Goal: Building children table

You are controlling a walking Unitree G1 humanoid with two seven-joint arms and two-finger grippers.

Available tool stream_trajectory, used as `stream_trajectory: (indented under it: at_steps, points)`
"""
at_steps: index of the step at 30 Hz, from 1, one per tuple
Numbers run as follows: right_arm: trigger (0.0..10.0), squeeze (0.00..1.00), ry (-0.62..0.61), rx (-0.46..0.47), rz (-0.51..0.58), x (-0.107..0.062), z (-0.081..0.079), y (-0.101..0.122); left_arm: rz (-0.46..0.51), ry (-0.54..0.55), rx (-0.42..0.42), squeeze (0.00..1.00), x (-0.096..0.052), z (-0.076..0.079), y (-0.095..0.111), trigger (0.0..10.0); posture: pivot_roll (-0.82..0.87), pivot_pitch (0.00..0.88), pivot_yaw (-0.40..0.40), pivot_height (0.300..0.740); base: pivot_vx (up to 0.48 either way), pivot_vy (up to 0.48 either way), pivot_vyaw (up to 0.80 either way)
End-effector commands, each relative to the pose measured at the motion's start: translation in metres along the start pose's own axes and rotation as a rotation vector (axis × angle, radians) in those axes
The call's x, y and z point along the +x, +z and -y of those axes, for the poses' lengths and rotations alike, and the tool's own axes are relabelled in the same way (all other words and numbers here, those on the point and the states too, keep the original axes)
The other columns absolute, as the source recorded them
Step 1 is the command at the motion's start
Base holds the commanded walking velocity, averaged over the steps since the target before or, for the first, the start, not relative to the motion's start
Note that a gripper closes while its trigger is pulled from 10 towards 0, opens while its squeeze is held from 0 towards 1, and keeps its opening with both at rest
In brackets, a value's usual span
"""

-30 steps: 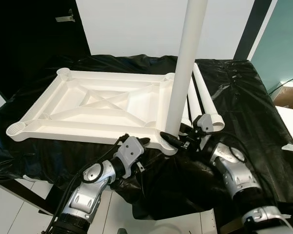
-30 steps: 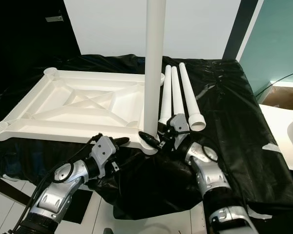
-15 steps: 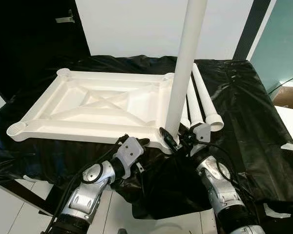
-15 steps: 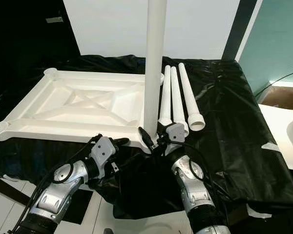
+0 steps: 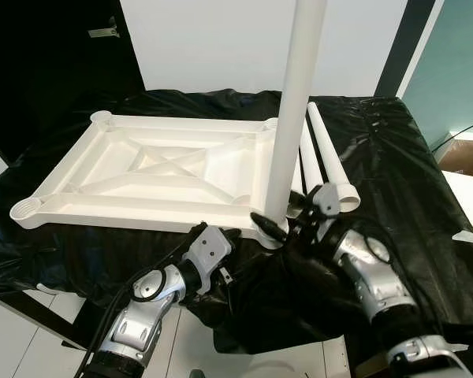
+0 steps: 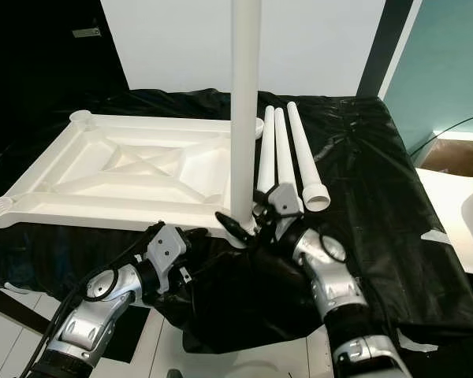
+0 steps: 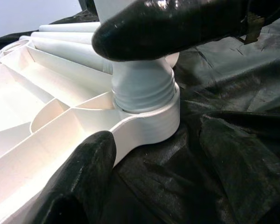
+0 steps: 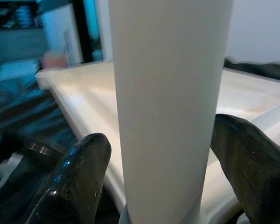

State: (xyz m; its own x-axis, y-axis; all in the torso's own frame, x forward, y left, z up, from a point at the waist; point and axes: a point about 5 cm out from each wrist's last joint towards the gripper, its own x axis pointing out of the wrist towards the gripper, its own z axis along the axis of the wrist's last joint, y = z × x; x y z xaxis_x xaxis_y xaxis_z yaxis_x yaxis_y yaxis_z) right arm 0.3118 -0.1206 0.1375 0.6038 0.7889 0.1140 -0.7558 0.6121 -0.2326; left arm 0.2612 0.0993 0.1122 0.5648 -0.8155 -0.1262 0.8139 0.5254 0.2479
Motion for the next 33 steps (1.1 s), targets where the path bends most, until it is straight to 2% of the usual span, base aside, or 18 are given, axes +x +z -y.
stream_trajectory:
  at_steps: [1,3,4,5,10,16,18,20,21,22,23,26,27,28,29,30,31,33]
  points:
    - [10.0,0.0,0.027,0.011,-0.018,0.0,-0.001,-0.003,-0.001,0.012,0.01,0.0,0.001,0.0,0.002,10.0,0.13,0.0,0.017,0.74,0.0,0.0,0.0]
    - [10.0,0.0,0.075,0.002,-0.055,0.0,0.004,-0.003,-0.001,0.012,0.013,0.0,0.001,-0.001,0.002,10.0,0.13,0.0,0.016,0.74,0.0,0.0,0.0]
    - [3.7,0.0,0.124,-0.001,-0.093,-0.001,0.004,-0.006,-0.002,0.013,0.014,0.0,0.001,-0.002,0.002,10.0,0.14,0.0,0.014,0.74,0.0,0.0,0.0]
    - [0.0,0.0,0.162,-0.002,-0.119,-0.003,0.004,-0.008,-0.002,0.014,0.016,0.0,0.001,-0.002,0.002,10.0,0.14,0.0,0.014,0.74,0.0,0.0,0.0]
    - [0.0,0.0,0.215,0.009,-0.146,-0.005,0.007,-0.01,-0.002,0.019,0.017,0.0,0.001,-0.002,0.002,10.0,0.14,0.0,0.012,0.74,0.0,0.0,0.0]
    - [0.0,0.0,0.214,0.023,-0.155,-0.006,0.01,-0.011,-0.001,0.024,0.016,0.0,0.001,-0.002,0.002,10.0,0.14,0.0,0.012,0.74,0.0,0.0,0.0]
    - [0.0,0.0,0.152,0.066,-0.133,-0.006,0.007,-0.014,0.0,0.029,0.014,0.0,0.0,-0.002,0.001,10.0,0.15,0.0,-0.004,0.74,0.0,0.0,0.0]
    - [0.0,0.0,-0.005,0.062,-0.061,-0.006,0.004,-0.015,0.001,0.035,0.012,0.0,0.0,-0.002,0.001,10.0,0.15,0.0,-0.004,0.74,0.0,0.0,0.0]
    - [0.0,0.0,-0.005,0.062,-0.061,-0.006,0.004,-0.015,0.001,0.035,0.012,0.0,0.0,-0.002,0.001,10.0,0.15,0.0,-0.004,0.74,0.0,0.0,0.0]
    - [0.0,0.0,-0.11,0.097,-0.042,-0.007,0.002,-0.019,0.001,0.036,0.011,0.0,0.0,-0.001,0.001,10.0,0.15,0.0,-0.009,0.74,0.0,0.0,0.0]
    - [0.0,0.0,-0.153,0.103,-0.038,-0.009,-0.006,-0.024,0.001,0.036,0.01,0.0,0.0,-0.001,0.001,10.0,0.15,0.0,-0.006,0.74,0.0,0.0,0.0]
    - [0.0,0.0,-0.166,0.111,-0.042,-0.01,-0.015,-0.028,0.001,0.035,0.01,0.0,0.0,0.0,0.001,10.0,0.15,0.0,-0.004,0.74,0.0,0.0,0.0]
    - [0.0,0.0,-0.151,0.128,-0.047,-0.011,-0.026,-0.033,0.003,0.033,0.008,0.0,0.0,0.0,0.001,10.0,0.15,0.0,0.0,0.74,0.0,0.0,0.0]
    - [0.0,0.0,-0.151,0.128,-0.047,-0.011,-0.026,-0.033,0.003,0.033,0.008,0.0,0.0,0.0,0.001,10.0,0.15,0.0,0.0,0.74,0.0,0.0,0.0]
    - [0.0,0.0,-0.125,0.148,-0.045,-0.01,-0.037,-0.035,0.003,0.031,0.01,0.0,0.0,-0.001,0.002,10.0,0.14,0.0,0.003,0.74,0.0,0.0,0.0]
    - [0.0,0.0,-0.125,0.148,-0.045,-0.01,-0.037,-0.035,0.003,0.031,0.01,0.0,0.0,-0.001,0.002,10.0,0.14,0.0,0.003,0.74,0.0,0.0,0.0]
    - [0.0,0.0,-0.111,0.178,-0.043,-0.007,-0.045,-0.037,0.004,0.029,0.013,0.0,0.0,-0.002,0.003,10.0,0.15,0.0,0.006,0.74,0.0,0.0,0.0]
    - [0.0,0.0,-0.116,0.185,-0.043,-0.006,-0.045,-0.037,0.005,0.03,0.015,0.0,0.0,-0.003,0.003,10.0,0.15,0.0,0.006,0.74,0.0,0.0,0.0]
